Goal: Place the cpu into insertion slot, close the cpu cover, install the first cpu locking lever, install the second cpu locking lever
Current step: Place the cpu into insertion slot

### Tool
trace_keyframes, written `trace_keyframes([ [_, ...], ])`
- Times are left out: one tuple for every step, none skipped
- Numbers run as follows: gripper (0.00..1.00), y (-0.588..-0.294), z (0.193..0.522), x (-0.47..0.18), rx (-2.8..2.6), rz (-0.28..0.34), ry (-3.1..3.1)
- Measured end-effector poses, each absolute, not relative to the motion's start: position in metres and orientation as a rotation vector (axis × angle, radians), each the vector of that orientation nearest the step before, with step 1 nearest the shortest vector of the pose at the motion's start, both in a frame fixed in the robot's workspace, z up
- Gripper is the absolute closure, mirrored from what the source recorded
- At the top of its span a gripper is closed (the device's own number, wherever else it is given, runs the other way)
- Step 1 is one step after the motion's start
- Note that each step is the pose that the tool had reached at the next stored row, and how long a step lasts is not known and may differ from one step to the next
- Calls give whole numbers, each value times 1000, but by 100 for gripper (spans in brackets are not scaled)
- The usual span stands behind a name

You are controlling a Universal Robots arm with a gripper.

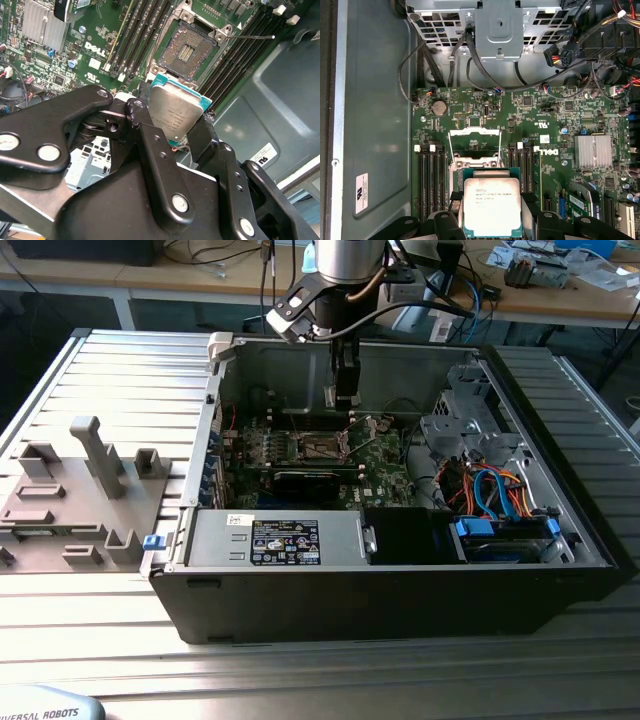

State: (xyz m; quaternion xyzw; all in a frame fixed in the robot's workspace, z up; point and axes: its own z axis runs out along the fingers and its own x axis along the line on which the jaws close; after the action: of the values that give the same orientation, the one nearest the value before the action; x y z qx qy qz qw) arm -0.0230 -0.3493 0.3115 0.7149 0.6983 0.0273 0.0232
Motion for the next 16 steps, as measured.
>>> trace_keyframes([
  [46, -349, 311, -23, 2214, 84, 2161],
  [46, -349, 311, -23, 2215, 84, 2160],
  [46, -349, 311, -23, 2215, 84, 2160],
  [46, -349, 311, -23, 2215, 84, 2160],
  [46, -349, 311, -23, 2216, 84, 2159],
  [46, -349, 311, -23, 2216, 84, 2159],
  [46, -349, 311, -23, 2217, 84, 2158],
  [46, -349, 311, -23, 2217, 84, 2158],
  [46, -349, 311, -23, 2218, 84, 2157],
  [46, -349, 311, -23, 2218, 84, 2156],
  [46, -349, 311, -23, 2219, 84, 2156],
  [46, -349, 311, -23, 2219, 84, 2155],
  [46, -349, 311, -23, 2220, 84, 2155],
  [46, -349, 311, -23, 2221, 84, 2154],
  [46, -349, 311, -23, 2221, 84, 2153],
  [46, -349, 311, -23, 2222, 84, 2153],
])
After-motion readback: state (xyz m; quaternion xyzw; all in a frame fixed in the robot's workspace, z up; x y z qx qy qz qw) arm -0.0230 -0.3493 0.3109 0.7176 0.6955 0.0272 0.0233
